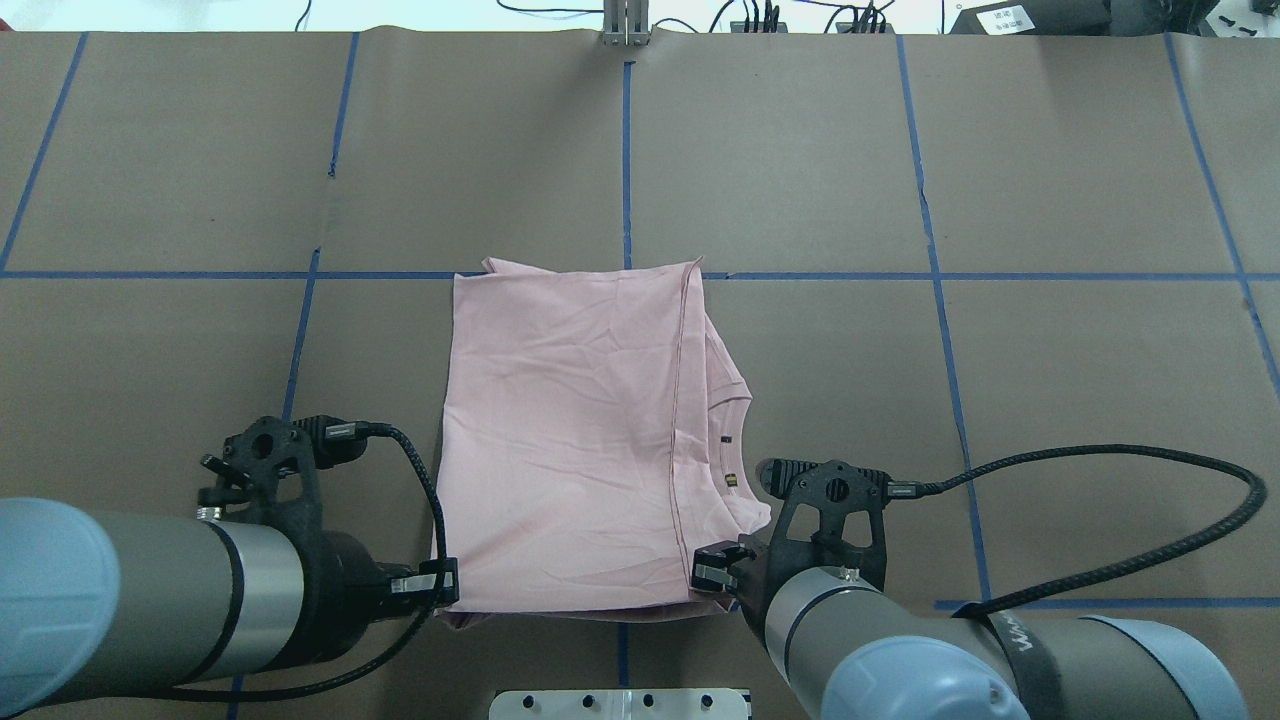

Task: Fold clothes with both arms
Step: 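Lift the near edge with both grippers and fold it away from the robot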

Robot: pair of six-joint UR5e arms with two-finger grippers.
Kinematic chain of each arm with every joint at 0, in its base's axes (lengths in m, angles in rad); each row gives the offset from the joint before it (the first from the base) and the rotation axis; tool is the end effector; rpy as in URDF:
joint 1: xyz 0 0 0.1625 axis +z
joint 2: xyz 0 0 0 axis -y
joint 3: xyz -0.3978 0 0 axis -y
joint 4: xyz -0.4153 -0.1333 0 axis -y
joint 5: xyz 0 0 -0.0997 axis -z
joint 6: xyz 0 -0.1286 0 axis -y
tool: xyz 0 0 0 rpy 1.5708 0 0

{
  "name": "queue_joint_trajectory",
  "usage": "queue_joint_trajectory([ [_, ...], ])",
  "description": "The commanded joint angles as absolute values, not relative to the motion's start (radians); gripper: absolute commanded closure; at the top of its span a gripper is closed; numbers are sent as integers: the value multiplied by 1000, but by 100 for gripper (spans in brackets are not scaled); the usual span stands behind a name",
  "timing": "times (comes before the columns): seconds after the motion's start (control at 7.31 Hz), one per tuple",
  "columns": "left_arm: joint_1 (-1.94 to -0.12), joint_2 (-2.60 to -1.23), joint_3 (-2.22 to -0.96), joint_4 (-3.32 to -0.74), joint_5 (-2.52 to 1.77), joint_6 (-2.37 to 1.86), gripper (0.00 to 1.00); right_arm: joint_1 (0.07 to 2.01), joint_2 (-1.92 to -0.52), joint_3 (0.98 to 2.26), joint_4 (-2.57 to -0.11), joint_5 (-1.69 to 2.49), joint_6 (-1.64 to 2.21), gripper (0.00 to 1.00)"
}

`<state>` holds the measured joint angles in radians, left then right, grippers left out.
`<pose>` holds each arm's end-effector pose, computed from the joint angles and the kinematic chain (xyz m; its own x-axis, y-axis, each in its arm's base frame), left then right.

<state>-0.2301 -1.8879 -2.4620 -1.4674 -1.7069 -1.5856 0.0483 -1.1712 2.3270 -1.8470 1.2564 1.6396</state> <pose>0.3922 -0.2109 0.1203 0.4357 -0.1171 -0.8924 0.1144 0.9907 -0.0742 -0.4711 -0.1960 0.1501 0.6157 0.0952 0.7822 -0.3270 0.9340 0.1437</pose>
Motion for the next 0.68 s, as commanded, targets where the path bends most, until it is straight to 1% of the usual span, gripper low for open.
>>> queue_joint_trajectory([
  [0.0,-254,-1928,-2430,-1405,-1707,-1553,100,23,-1155,2336,-1891,1256,1649,100],
  [0.55,-458,-2009,-2237,-1413,-1717,-1346,100,236,-1017,2121,-1879,1330,1565,100],
])
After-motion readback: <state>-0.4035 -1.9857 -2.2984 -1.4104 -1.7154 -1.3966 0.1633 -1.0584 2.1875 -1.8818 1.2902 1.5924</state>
